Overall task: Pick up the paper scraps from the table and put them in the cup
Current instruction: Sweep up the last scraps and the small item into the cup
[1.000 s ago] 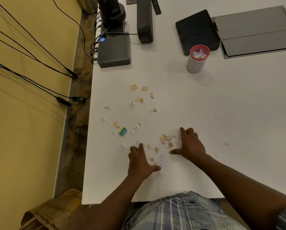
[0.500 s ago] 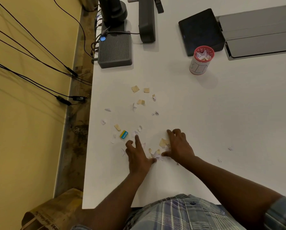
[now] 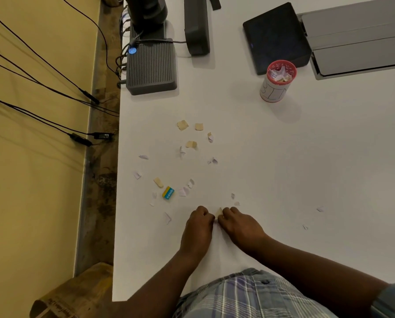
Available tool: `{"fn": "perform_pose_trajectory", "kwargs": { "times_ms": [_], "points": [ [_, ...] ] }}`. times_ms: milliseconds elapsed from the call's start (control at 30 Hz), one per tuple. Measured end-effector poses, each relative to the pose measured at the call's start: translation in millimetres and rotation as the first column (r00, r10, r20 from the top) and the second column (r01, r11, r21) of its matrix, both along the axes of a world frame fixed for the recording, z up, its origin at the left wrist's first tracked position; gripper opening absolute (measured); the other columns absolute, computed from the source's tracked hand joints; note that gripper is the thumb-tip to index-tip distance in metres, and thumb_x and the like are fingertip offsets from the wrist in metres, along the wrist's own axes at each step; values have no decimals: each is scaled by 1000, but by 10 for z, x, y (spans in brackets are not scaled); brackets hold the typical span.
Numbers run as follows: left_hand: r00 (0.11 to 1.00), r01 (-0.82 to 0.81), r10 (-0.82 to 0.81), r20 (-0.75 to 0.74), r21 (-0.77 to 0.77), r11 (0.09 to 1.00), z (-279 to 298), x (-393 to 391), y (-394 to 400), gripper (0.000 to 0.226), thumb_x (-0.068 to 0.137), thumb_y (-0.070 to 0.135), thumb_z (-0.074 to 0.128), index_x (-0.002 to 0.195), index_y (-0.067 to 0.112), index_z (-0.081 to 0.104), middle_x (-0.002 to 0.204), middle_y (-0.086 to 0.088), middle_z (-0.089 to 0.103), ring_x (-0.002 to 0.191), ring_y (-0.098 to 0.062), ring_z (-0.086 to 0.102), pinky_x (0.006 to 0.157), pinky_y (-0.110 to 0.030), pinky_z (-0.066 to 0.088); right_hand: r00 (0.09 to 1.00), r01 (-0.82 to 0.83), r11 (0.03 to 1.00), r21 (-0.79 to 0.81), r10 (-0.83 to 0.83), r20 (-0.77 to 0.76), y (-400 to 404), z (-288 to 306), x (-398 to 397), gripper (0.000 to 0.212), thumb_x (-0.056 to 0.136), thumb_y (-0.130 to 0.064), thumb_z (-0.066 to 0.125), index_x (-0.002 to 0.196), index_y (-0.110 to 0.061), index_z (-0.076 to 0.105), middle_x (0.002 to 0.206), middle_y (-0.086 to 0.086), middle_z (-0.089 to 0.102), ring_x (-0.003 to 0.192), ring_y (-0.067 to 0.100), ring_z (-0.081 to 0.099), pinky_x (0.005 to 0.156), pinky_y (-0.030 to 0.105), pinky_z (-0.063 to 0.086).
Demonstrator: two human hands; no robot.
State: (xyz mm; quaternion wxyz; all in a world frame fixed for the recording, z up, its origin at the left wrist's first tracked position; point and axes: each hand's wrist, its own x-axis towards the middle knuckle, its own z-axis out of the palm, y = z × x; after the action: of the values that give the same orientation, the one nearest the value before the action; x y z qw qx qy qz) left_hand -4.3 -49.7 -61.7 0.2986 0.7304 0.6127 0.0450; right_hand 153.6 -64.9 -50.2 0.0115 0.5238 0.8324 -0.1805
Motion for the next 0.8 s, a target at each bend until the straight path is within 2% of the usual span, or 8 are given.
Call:
{"fn": "perform_pose_trajectory", "kwargs": {
  "times_ms": [133,200,267,367,500,633,700,800],
  "points": [
    [999,11,-13,51,41,999,52,64,180,15,89,11,58,96,9,71,94,-4,65,85,-15,61,75,-23,50,995,85,991,-100,-89,-35,94,-7,29,18,67,-10,79,79,-13,66,75,5,58,65,21,59,40,26,38],
    [990,-90,90,105,5,996,81,109,337,15,84,4,61,93,7,73,93,-6,69,85,-15,64,77,-17,48,985,165,973,-163,-172,-32,180,-29,71,10,82,-7,63,90,-11,67,87,8,60,79,26,61,54,33,45],
    [964,-211,213,158,-31,977,111,147,531,15,78,1,64,86,8,75,88,-5,72,82,-12,65,76,-14,48,944,291,936,-197,-315,-100,307,-25,160,17,85,-7,56,94,-13,69,92,8,63,85,28,62,65,33,47],
    [933,-294,299,202,-54,954,159,188,837,14,74,2,67,83,8,76,85,-5,74,80,-11,67,78,-15,49,806,474,828,-300,-545,-230,559,112,383,19,80,-5,64,92,-14,76,92,7,71,83,24,67,71,24,46],
    [929,-298,304,213,-59,953,208,255,1180,12,75,4,70,84,8,76,87,-7,74,80,-12,67,77,-15,47,736,513,775,-370,-619,-275,930,418,727,15,78,-6,71,91,-11,77,92,5,74,83,17,68,72,15,42],
    [930,-311,319,183,-74,948,210,352,1412,13,78,8,71,90,7,76,92,-8,74,86,-17,68,78,-15,44,659,589,734,-338,-678,-325,1371,713,1072,15,76,-7,71,85,-16,78,80,-4,74,70,-7,61,65,0,39],
    [928,-314,324,183,-83,946,202,416,1492,14,78,9,72,92,7,75,94,-8,74,88,-17,68,78,-14,44,617,634,720,-281,-690,-378,1623,842,1245,16,74,-4,70,81,-15,78,73,-6,71,62,-17,57,63,-2,39],
    [919,-314,332,211,-114,942,192,516,1570,13,79,9,71,91,8,75,94,-7,75,88,-15,68,78,-16,46,529,736,648,-196,-732,-430,2063,965,1514,15,77,-9,72,90,-14,77,80,0,73,65,-6,61,66,3,44]
  ]
}}
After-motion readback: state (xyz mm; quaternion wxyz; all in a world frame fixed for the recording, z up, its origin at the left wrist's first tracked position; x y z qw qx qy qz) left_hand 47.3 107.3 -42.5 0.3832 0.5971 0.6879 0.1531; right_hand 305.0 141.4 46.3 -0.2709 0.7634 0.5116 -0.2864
